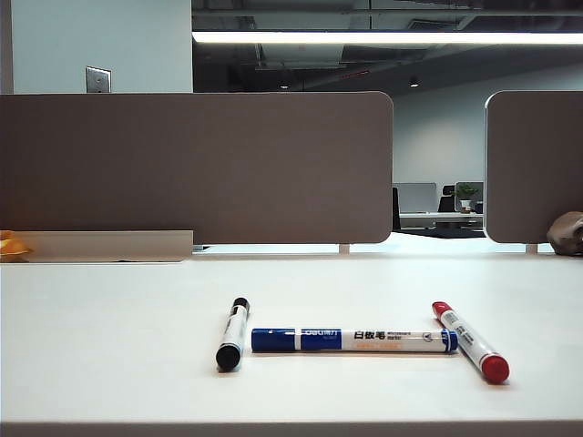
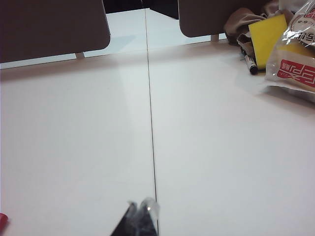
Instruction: Pick up the markers one by one and line them up horizontally in a straight line on the table.
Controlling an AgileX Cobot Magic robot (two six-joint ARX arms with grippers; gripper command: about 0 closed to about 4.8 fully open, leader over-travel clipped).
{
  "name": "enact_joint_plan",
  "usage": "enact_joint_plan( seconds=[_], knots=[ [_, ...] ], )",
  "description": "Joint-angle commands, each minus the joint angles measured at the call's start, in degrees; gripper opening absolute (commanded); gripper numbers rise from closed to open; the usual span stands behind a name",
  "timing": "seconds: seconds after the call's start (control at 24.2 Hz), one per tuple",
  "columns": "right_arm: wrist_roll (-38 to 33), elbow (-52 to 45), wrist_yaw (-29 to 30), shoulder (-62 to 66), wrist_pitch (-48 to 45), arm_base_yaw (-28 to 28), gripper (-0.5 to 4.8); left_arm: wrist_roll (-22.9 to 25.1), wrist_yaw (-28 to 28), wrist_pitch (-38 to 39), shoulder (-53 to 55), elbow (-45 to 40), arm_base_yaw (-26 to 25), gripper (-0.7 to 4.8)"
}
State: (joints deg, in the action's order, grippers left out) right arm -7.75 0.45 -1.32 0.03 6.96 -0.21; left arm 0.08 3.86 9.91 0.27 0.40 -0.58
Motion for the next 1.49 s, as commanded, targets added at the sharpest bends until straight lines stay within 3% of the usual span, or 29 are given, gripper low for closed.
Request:
enact_joint_plan(
  seconds=[0.04, 0.29, 0.54, 0.66, 0.7, 0.74, 0.87, 0.99, 1.11, 1.2, 1.36, 1.49],
  knots=[
    [-7.8, -0.13, 1.44, 0.09, -1.51, -0.04, -0.01, -5.49, 0.22, -0.15, 0.04, 0.79, -0.07, -0.06],
    [-20.96, 1.81, 6.82, 0.09, -2.6, -0.02, -0.02, -15.91, 1.99, -0.02, 0.04, 6.05, -0.07, -0.06],
    [-22.29, 10.03, 16.61, 0.11, 1.62, -0.04, -0.03, -16.39, 5.4, 4.7, 0.04, 16.11, -0.07, -0.06],
    [-22.25, 17.46, 18.05, 0.13, 9.68, -0.04, -0.02, -12.96, 5.64, 12.0, 0.04, 25.03, -0.07, -0.06],
    [-22.29, 19.12, 19.71, 0.13, 11.52, -0.02, -0.02, -11.06, 7.98, 13.14, 0.04, 27.69, -0.07, -0.06],
    [-22.75, 20.06, 24.04, 0.13, 12.39, -0.04, -0.02, -8.44, 12.57, 13.25, 0.07, 29.99, -0.07, -0.05],
    [-25.27, 21.18, 37.27, 0.59, 13.49, -0.04, -0.02, -7.32, 17.99, 16.09, 0.33, 33.75, -0.09, -0.05],
    [-24.94, 23.47, 42.36, 1.86, 19.54, -0.04, -0.02, -4.13, 17.9, 23.65, 1.55, 37.83, -0.09, -0.06],
    [-21.22, 25.42, 42.36, 2.95, 22.86, -0.04, -0.03, 3.13, 17.59, 32.26, 4.79, 42.12, -0.09, -0.06],
    [-18.64, 26.73, 42.25, 4.55, 24.33, -0.04, -0.03, 5.49, 16.0, 36.44, 7.63, 44.02, -0.09, -0.06],
    [-9.38, 31.06, 41.81, 11.23, 29.55, -0.04, -0.03, 5.49, 14.45, 40.3, 15.72, 47.21, -0.09, -0.06],
    [2.84, 36.06, 38.16, 17.79, 36.57, -0.04, -0.03, 5.27, 20.31, 40.72, 23.19, 49.75, -0.09, -0.06]
  ],
)
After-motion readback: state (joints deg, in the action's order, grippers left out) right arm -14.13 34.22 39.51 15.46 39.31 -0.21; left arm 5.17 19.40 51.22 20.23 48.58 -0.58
